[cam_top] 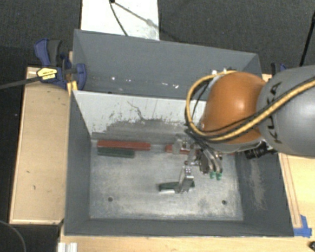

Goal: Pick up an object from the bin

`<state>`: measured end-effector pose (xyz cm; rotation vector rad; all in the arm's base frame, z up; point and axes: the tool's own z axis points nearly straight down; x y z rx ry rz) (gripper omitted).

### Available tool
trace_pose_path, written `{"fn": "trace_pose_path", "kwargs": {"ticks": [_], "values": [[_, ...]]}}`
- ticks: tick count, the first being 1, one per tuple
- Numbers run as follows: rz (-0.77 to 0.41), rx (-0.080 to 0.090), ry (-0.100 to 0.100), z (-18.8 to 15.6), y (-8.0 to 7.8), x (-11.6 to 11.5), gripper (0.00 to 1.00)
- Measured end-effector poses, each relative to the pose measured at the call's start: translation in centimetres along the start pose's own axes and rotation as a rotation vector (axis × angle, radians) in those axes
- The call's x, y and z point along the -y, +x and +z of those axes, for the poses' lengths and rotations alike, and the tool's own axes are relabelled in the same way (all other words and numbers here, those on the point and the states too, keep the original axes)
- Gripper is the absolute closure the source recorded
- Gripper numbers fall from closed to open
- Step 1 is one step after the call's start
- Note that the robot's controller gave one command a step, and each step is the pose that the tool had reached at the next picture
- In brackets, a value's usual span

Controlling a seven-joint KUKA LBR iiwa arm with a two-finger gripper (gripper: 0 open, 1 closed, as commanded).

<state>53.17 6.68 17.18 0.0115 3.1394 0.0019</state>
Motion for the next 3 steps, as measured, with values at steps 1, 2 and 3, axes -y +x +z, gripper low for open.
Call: {"fn": "trace_pose_path", "kwargs": {"ticks": [1, 2, 3], "values": [[-0.443, -0.005, 0.000, 10.3, -1.6, 3.3, 0.00], [-0.439, -0.002, 0.000, 10.1, -1.7, 3.3, 1.00], [-0.560, 0.010, 0.003, -5.4, -4.2, 2.8, 1.00]]}}
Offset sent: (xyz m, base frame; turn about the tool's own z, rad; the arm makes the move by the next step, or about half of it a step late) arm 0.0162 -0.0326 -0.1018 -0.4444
